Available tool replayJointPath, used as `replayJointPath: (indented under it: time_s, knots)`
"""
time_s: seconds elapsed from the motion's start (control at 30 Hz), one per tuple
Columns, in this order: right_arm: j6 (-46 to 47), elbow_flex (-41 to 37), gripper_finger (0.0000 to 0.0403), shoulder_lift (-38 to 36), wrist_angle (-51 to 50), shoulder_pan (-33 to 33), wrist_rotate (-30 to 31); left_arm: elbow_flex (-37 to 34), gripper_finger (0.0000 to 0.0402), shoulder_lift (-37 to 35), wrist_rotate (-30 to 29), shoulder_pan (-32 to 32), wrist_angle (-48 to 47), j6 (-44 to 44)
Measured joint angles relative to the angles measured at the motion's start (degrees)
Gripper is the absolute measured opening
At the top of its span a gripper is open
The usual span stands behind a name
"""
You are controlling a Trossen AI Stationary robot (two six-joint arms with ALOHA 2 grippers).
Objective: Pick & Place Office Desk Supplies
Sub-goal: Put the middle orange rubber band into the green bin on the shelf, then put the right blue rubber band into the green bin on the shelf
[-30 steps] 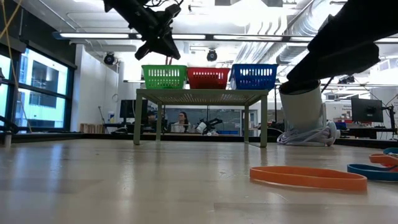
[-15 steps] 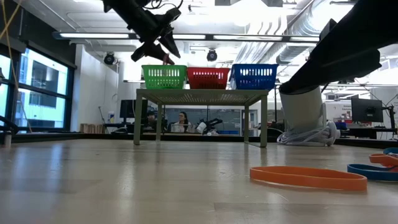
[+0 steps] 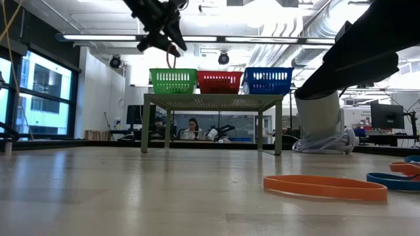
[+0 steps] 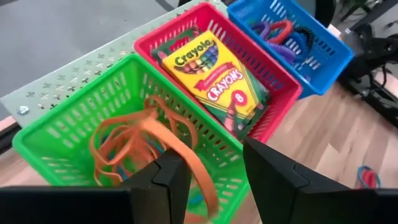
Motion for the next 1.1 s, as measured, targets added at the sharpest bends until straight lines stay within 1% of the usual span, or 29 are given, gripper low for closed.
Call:
replayJointPath:
  time_s: [0.07, 0.17, 0.27, 0.37, 0.5, 0.6, 0.67, 0.77, 0.9, 1.0, 1.1]
  knots:
    - [-0.02, 0.00, 0.0239, 0.00, 0.00, 0.00, 0.05, 1.38, 0.0141, -0.01, -1.16, -0.31, -1.75, 0.26]
    - [-0.02, 0.00, 0.0239, 0.00, 0.01, 0.00, 0.05, 2.80, 0.0141, 0.15, -1.36, -0.49, -2.95, 1.40]
    - [-0.02, 0.00, 0.0239, 0.00, 0.01, 0.00, 0.05, 5.04, 0.0141, 1.67, -2.64, -0.45, -5.97, 3.30]
    - [-0.02, 0.00, 0.0239, 0.00, 0.00, -0.08, 0.07, 8.37, 0.0141, 4.71, -4.15, -0.85, -9.26, 3.83]
    - [-1.06, 0.00, 0.0239, 0.00, 0.06, -0.54, -0.10, 13.31, 0.0141, 9.37, -4.35, -2.41, -12.17, 6.50]
    - [-1.29, 0.02, 0.0239, 0.00, 0.02, -0.63, -0.12, 17.26, 0.0141, 12.35, -6.75, -3.36, -14.47, 7.14]
    - [-1.29, 0.02, 0.0239, 0.00, -0.07, -0.63, -0.15, 19.98, 0.0141, 14.30, -9.05, -3.33, -18.18, 7.22]
    - [-1.29, 0.02, 0.0239, 0.00, -0.20, -0.61, -0.37, 23.58, 0.0141, 16.97, -10.07, -2.90, -24.99, 6.41]
    - [-1.29, 0.02, 0.0239, 0.00, -0.21, -0.59, -0.84, 25.26, 0.0141, 18.35, -10.32, -2.57, -29.80, 5.59]
    - [-1.29, 0.02, 0.0239, 0.00, -0.22, -0.59, -1.19, 25.53, 0.0141, 18.46, -10.58, -2.59, -29.46, 5.48]
    - [-1.29, 0.02, 0.0239, 0.00, -0.22, -0.59, -1.22, 25.85, 0.0141, 18.39, -12.53, -3.42, -29.77, 6.62]
